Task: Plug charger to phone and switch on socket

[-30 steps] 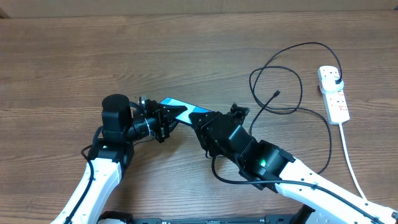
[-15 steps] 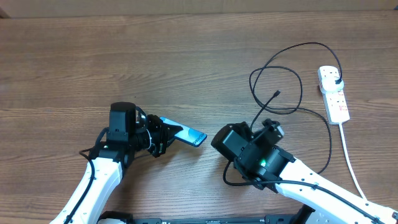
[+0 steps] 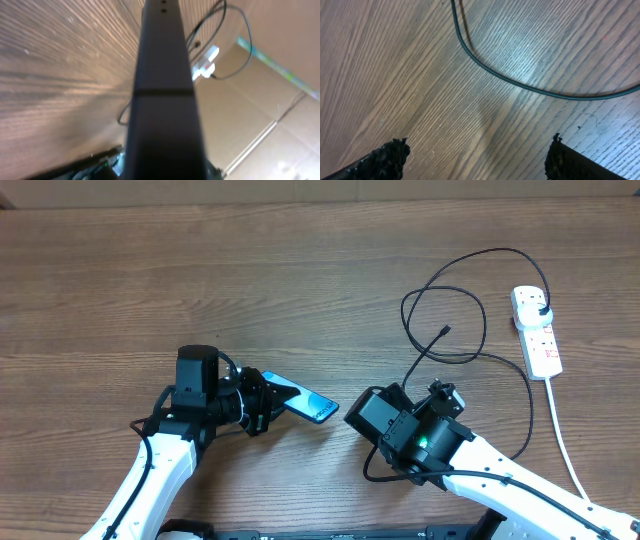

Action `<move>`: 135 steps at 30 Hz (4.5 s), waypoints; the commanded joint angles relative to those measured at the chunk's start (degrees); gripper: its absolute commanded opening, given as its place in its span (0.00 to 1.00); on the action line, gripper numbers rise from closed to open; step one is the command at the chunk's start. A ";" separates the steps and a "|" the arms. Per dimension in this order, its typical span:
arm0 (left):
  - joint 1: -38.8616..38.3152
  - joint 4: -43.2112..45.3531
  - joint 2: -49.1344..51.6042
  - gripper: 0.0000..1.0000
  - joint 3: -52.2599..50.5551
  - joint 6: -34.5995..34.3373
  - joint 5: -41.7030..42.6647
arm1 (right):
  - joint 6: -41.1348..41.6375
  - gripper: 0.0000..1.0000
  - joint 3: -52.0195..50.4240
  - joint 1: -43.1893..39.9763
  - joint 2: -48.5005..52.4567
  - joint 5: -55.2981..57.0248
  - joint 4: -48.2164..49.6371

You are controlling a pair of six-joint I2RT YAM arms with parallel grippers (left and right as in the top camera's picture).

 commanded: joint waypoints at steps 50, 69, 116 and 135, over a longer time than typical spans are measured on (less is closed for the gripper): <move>0.26 0.46 -0.37 0.07 0.22 0.83 3.26 | -49.70 0.54 21.40 -44.37 34.38 -20.61 17.86; 0.24 0.46 -0.37 0.08 0.22 0.85 3.28 | -49.68 0.54 21.35 -44.30 34.40 -16.92 19.30; 0.24 0.48 -0.37 0.09 0.22 1.09 1.29 | -52.13 0.24 20.70 -44.26 39.10 -26.67 15.82; 0.24 0.46 -0.37 0.09 0.22 1.07 1.36 | -53.62 0.24 20.70 -44.37 39.10 -19.17 22.10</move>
